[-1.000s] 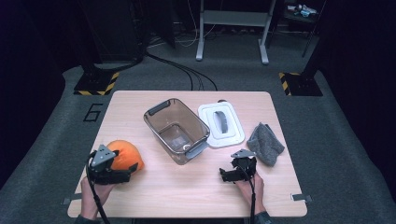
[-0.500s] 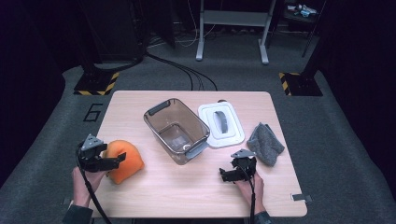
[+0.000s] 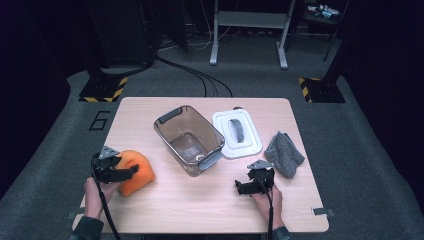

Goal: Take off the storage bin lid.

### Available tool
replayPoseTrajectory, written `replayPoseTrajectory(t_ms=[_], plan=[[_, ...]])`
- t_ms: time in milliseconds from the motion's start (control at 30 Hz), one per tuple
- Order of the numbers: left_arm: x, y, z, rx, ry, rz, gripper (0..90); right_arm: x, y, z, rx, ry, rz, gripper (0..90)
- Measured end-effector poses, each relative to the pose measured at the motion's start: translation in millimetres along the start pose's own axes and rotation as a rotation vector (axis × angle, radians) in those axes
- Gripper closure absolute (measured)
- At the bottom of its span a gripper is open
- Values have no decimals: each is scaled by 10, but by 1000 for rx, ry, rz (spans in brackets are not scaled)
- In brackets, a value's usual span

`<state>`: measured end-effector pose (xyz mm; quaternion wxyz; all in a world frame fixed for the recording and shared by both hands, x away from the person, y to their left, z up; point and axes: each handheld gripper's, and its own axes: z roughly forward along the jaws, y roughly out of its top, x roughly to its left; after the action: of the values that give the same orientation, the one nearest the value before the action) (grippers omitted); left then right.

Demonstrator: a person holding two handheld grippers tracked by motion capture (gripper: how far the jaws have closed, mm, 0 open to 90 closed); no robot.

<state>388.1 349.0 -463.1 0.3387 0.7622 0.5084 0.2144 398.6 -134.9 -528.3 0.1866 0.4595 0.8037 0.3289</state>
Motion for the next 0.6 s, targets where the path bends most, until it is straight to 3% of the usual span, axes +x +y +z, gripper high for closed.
replayPoseTrajectory(t_ms=[200, 367, 467, 600], plan=[[-25, 6, 38, 20, -2, 6, 444, -1, 0, -1, 1, 2, -1, 0], [-19, -15, 62, 5, -10, 0, 578, -1, -3, -1, -1, 0, -1, 0], [6, -27, 54, -3, -26, -11, 630, -2, -4, -1, -2, 0, -2, 0], [0, -48, 44, -36, -18, -16, 664, -3, -7, 0, -5, 1, -3, 0]])
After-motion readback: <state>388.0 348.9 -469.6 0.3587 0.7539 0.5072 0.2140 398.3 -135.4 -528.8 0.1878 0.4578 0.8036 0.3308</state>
